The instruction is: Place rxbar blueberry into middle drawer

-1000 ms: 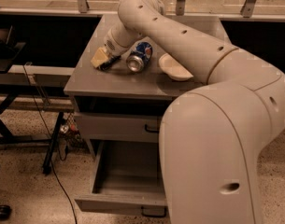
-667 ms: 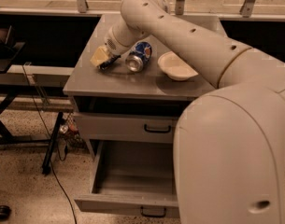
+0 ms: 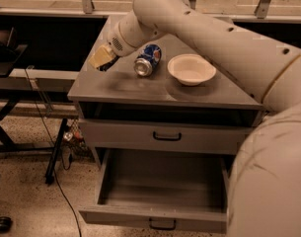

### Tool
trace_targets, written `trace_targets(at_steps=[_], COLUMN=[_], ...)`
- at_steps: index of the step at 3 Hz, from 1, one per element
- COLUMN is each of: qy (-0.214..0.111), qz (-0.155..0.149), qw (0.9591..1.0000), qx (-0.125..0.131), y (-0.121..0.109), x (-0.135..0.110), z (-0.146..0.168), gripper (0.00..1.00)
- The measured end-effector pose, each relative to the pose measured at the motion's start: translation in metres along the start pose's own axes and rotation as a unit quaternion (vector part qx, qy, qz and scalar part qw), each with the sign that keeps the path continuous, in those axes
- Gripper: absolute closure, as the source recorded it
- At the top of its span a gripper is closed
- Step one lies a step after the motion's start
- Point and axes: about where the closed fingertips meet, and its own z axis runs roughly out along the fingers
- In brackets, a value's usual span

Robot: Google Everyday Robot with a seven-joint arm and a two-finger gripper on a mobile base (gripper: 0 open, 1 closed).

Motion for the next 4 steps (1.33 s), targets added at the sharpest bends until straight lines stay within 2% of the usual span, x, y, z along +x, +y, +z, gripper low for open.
trace_targets(at_steps=[1,2,3,4], qy=[-0.016,-0.03,-0.051,-0.072], qz=[-0.018,-0.038,-0.072,-0.106], qw=[0.9993,0.9965,0.9899,0.9813], qx=[-0.029,-0.068,-0.111,-0.144], y=[0.023,0.044,0.063,0.077], x=[-0.001,0.011,0.028,0.045], z=[-0.018,-0.036,-0.055,-0.072], gripper=[1.0,1.0,1.0,1.0])
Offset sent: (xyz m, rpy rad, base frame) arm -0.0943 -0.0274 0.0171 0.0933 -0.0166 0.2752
